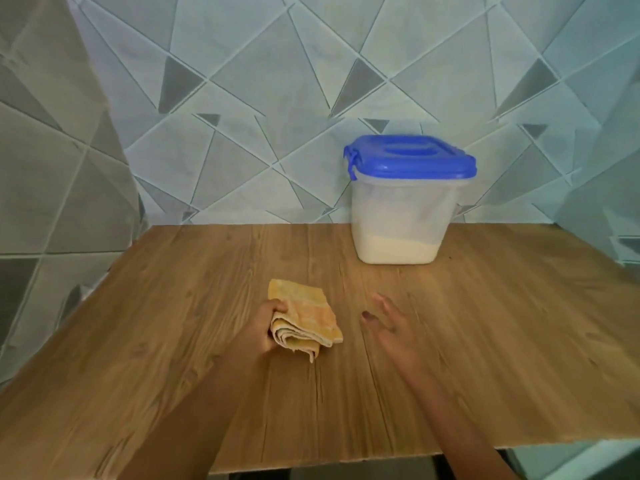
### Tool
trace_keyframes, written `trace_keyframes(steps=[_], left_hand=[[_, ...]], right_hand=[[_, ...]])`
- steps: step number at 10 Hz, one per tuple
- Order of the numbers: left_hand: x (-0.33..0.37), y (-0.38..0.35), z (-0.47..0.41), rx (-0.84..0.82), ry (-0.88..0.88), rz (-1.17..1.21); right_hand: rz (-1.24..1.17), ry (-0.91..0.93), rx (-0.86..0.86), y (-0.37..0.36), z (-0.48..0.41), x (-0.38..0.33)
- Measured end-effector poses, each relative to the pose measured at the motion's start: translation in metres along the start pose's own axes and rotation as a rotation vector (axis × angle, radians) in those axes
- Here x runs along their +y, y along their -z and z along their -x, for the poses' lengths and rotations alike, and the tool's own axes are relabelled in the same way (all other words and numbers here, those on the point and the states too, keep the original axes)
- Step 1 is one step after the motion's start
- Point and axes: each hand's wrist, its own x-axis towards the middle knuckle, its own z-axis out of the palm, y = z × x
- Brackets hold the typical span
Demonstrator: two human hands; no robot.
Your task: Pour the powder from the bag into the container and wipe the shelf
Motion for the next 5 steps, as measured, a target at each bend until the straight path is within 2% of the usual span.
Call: trace_keyframes(steps=[2,5], left_hand=[[-0.005,0.019,-0.015,0.286,-0.164,-0.556],[-0.009,0.039,0.009,0.512,-0.275,-0.919]], right_hand=[[0.009,-0.027,0.009,-0.006,-0.014,0.003],[-0.028,0.01,-0.014,0.005,0.003,0.004]])
